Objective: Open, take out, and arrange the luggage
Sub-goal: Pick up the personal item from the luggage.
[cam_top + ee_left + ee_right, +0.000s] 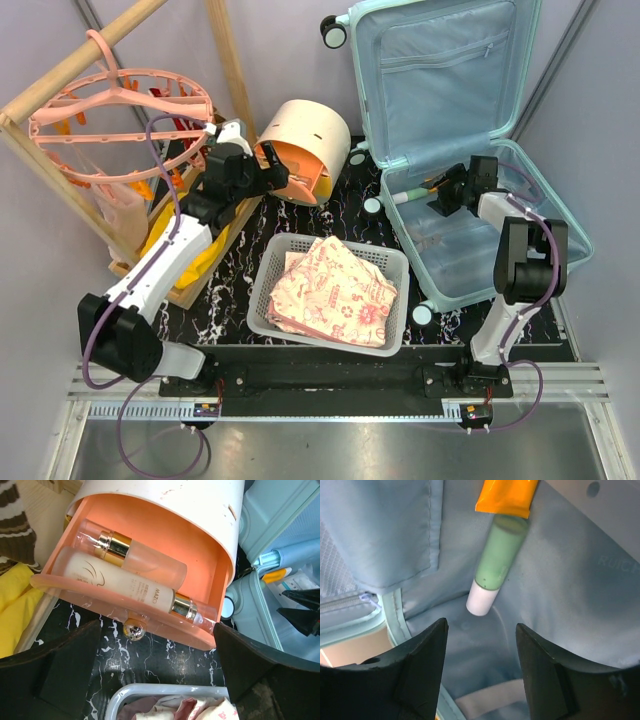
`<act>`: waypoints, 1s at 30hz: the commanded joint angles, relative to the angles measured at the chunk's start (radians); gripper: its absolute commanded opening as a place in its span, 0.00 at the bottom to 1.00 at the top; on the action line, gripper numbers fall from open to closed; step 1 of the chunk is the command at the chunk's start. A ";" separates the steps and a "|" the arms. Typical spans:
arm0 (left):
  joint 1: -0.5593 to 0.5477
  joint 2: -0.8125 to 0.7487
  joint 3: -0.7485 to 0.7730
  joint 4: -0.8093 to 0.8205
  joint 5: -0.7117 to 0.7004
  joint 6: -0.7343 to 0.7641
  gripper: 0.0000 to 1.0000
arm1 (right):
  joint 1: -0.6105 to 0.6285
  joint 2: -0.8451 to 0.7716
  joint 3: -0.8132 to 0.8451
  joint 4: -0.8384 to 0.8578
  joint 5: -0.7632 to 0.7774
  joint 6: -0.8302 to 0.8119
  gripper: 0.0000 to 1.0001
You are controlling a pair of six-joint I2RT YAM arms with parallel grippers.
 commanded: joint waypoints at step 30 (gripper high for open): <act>0.019 -0.049 0.050 0.029 -0.102 0.051 0.99 | 0.070 0.323 0.191 0.172 0.118 0.082 0.24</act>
